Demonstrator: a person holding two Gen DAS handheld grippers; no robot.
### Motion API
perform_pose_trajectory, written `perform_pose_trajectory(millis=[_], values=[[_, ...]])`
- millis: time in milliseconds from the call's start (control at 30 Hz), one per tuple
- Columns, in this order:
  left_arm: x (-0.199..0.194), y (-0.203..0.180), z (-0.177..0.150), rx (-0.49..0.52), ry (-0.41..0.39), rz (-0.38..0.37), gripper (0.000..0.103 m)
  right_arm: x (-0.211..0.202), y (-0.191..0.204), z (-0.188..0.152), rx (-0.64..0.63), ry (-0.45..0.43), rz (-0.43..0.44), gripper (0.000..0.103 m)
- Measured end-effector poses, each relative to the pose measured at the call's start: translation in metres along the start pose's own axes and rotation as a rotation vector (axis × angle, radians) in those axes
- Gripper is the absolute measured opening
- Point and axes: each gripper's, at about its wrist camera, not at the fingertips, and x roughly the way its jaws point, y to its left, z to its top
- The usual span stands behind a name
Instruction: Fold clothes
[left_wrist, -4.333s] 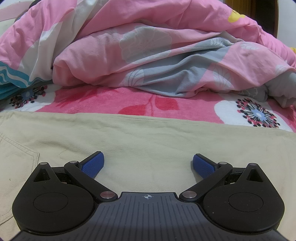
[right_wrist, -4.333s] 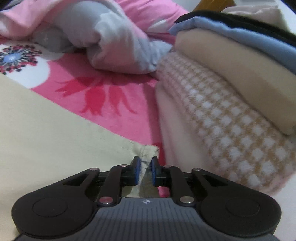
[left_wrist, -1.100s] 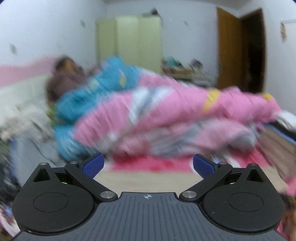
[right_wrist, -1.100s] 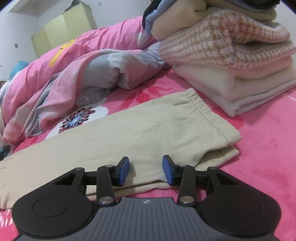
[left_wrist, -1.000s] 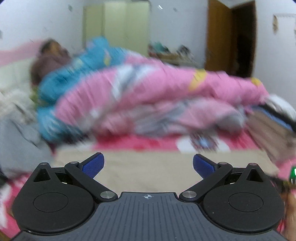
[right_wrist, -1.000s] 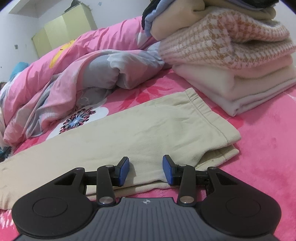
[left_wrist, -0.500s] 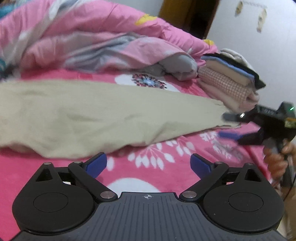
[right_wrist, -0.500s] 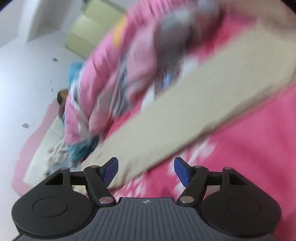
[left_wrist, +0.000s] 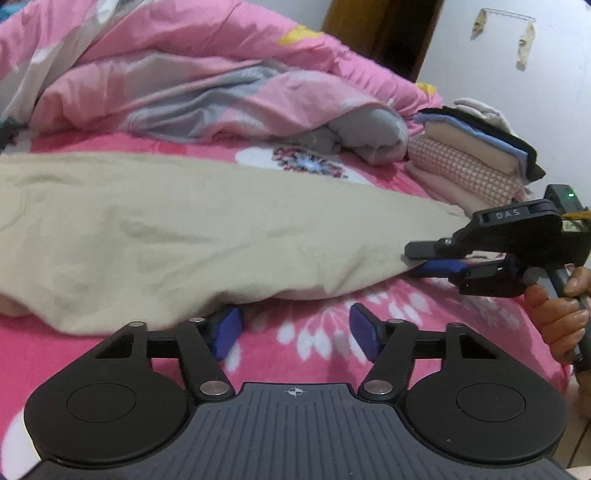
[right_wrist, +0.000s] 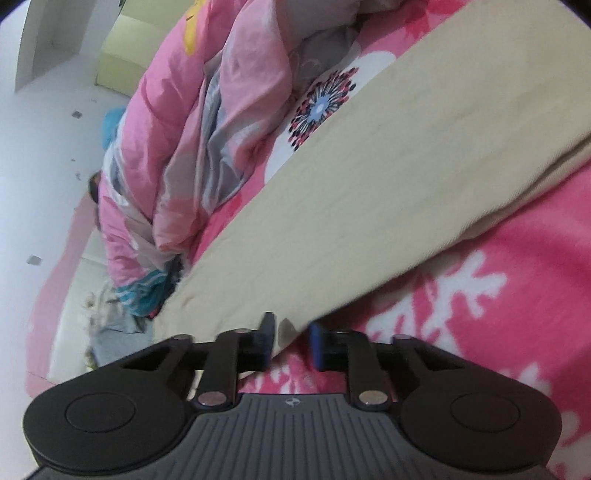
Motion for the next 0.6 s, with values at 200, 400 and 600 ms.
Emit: perform_pose_trajectory(millis=[200, 400, 600], values=[[-0.008, -0.008, 0.004, 0.032, -0.075, -0.015, 0.061, -0.009, 0.007, 0.007, 0.006, -0.021, 0.069, 0.013], [0.001, 0.0, 0.015, -0.007, -0.099, -0.006, 0.062, -0.006, 0.014, 0.021, -0.01, -0.037, 0.098, 0.014], [0.009, 0.009, 0.023, -0.034, -0.122, 0.011, 0.062, 0.001, 0.031, 0.02, -0.214, -0.047, 0.042, 0.016]])
